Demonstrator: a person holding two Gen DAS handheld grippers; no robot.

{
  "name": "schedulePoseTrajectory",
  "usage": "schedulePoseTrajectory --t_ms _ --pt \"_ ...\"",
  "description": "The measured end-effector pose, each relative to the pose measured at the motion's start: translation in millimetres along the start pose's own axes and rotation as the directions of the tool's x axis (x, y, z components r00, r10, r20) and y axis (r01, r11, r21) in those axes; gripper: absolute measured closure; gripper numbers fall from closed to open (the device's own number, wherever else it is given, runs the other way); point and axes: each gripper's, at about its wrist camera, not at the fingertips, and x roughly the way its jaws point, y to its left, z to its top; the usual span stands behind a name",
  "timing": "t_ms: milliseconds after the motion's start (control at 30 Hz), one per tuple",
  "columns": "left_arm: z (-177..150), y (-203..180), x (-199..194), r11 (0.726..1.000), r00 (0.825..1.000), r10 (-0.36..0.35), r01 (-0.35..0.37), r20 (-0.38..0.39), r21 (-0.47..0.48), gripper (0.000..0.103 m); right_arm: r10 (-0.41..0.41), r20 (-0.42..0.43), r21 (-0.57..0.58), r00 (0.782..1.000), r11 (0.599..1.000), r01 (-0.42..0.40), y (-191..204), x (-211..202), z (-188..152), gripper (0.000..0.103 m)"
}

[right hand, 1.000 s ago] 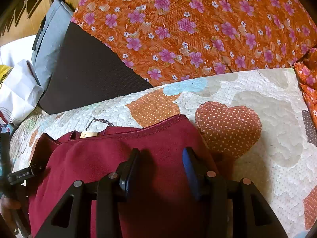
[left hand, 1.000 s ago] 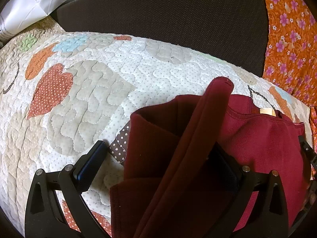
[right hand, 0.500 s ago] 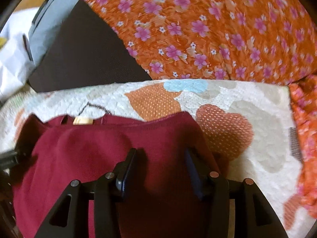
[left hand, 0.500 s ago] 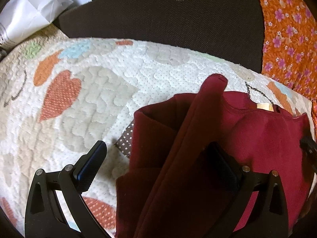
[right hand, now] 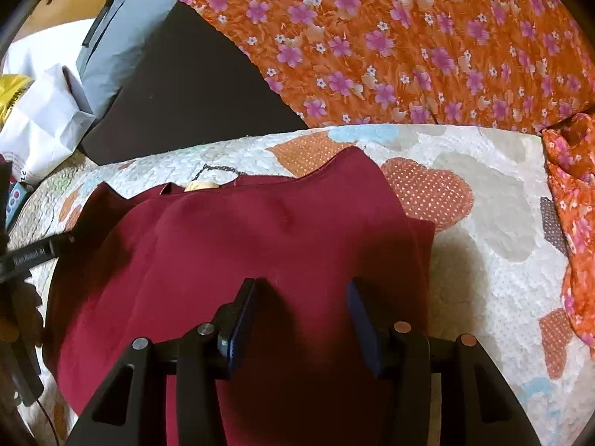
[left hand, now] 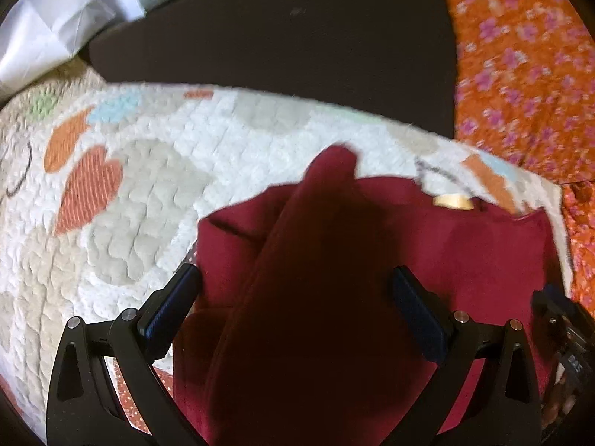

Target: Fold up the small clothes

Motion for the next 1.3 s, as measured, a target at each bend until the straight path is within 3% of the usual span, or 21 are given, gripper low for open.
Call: schedulePoseTrajectory --t_ms 133,267,500,733,933,1100,1300 --pt "0.4 16.5 15.8 0.995 0.995 -0.062 0.055 -0.077 -0.084 0.001 -0.044 -0.012 -0.057 0.999 0.997 0.043 11.5 3.6 -0.2 0.047" --pt "2.3 17.7 8.2 0.996 0.997 -0.045 0.04 -0.066 -0.077 0.001 -0.047 -0.047 -0.042 0.998 0.998 0.045 12.4 -4.1 4.0 0.047" --pt "3.2 21.5 2.6 0.996 0.998 -0.027 0.022 -0.062 -0.091 0.001 -0.025 -0.013 0.017 1.0 1.0 0.026 2.7 -29.7 2.7 0.047" --pt "1.2 32.2 11.9 0.994 0.995 -0.019 0.008 -0.1 -0.11 0.001 -0.031 -0.057 0.032 0.998 0.999 0.033 -5.7 -10.0 -5.8 0.047" --pt "1.2 37.4 6.5 0.994 0.996 -0.013 0.003 -0.094 -0.108 0.001 -0.003 -0.047 0.051 0.999 0.999 0.005 -9.1 -15.6 -5.0 0.047" --pt "1.5 35.2 -5.4 0.996 0.998 0.008 -0.013 -0.057 -0.084 0.001 -0.025 -0.04 0.037 0.999 0.999 0.027 -1.9 -20.4 -2.7 0.047" --pt "6.4 28.6 -10.1 0.998 1.0 0.019 -0.02 -0.024 -0.061 0.001 0.02 0.004 0.029 1.0 0.999 -0.02 10.2 -32.7 2.7 0.047"
